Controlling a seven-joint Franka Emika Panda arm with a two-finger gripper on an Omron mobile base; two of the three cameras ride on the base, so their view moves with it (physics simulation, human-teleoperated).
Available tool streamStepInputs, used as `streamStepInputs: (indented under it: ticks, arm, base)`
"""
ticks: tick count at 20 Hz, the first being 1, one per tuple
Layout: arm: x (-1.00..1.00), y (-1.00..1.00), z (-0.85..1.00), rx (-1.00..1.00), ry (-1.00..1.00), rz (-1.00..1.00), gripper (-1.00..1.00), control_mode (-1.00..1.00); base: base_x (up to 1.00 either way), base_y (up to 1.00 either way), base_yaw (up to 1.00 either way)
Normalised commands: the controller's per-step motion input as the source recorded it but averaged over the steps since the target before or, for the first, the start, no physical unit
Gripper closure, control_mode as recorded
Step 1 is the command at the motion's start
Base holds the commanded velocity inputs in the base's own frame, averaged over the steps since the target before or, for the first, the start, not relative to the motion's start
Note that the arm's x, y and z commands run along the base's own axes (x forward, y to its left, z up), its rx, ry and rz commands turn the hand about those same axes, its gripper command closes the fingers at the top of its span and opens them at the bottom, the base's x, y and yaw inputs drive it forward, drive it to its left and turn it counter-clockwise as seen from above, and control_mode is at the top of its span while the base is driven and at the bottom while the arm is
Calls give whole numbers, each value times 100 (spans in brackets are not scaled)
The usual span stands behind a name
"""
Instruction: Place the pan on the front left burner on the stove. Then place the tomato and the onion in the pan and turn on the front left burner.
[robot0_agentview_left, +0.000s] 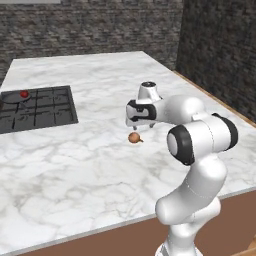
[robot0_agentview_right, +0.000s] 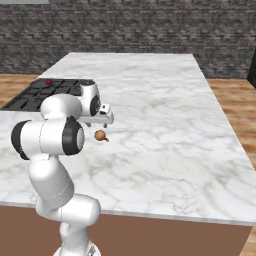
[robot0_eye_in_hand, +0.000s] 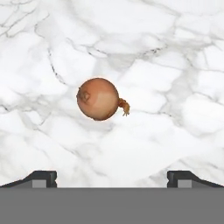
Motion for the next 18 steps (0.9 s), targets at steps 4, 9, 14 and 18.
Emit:
streamStepInputs:
  ticks: [4, 9, 14, 18]
  arm:
    - [13, 0, -17, 0, 0, 10, -100, -100]
    - [13, 0, -21, 0, 0, 11, -100, -100]
    - [8, 0, -20, 0, 0, 10, -100, -100]
    - [13, 2, -13, 0, 0, 9, -100, -100]
  base:
    - [0, 0, 0]
    - [0, 0, 0]
    - [0, 0, 0]
    - [0, 0, 0]
